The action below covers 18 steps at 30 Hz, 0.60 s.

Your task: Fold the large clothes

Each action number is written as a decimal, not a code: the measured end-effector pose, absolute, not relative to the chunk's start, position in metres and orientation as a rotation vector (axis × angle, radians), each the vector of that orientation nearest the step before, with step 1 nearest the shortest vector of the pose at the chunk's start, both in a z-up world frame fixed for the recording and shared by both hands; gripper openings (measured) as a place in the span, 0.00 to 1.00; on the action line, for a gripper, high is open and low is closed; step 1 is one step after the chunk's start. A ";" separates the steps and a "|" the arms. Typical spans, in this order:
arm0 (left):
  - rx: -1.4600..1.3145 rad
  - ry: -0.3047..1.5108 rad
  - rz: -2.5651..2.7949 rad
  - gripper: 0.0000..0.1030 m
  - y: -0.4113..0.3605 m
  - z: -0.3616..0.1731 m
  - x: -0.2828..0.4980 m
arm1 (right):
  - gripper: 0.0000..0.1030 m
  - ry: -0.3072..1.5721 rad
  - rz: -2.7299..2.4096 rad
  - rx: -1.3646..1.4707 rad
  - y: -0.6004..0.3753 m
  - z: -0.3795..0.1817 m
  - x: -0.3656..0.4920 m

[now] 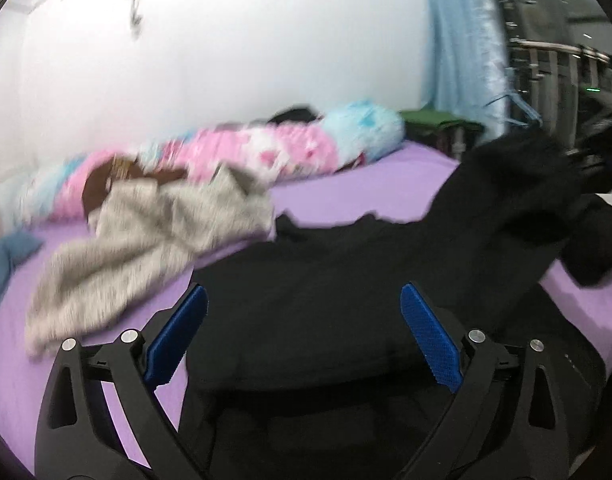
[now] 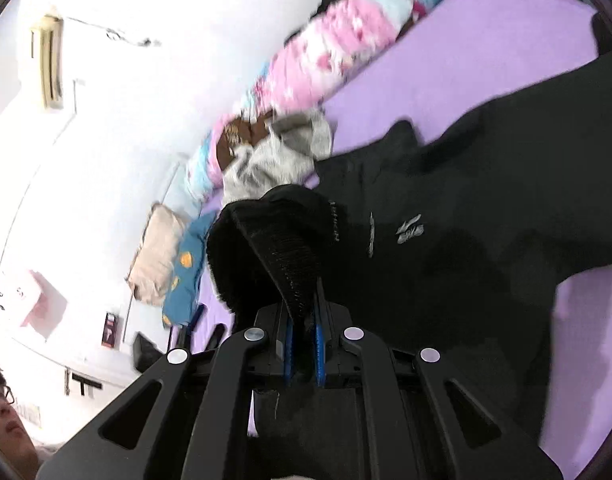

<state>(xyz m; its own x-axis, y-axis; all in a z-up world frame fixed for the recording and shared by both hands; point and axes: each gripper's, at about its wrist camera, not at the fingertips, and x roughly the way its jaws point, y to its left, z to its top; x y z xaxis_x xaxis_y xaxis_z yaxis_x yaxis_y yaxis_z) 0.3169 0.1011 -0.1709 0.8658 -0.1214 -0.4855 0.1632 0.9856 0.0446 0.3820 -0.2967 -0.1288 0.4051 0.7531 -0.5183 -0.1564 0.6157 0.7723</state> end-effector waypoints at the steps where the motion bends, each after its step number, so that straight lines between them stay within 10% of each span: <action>1: 0.073 0.531 -0.147 0.91 0.104 -0.176 0.322 | 0.08 0.979 0.631 0.702 -0.304 -0.126 0.382; 18: 0.375 0.885 -0.041 0.91 0.120 -0.261 0.363 | 0.08 0.968 0.629 0.757 -0.306 -0.144 0.397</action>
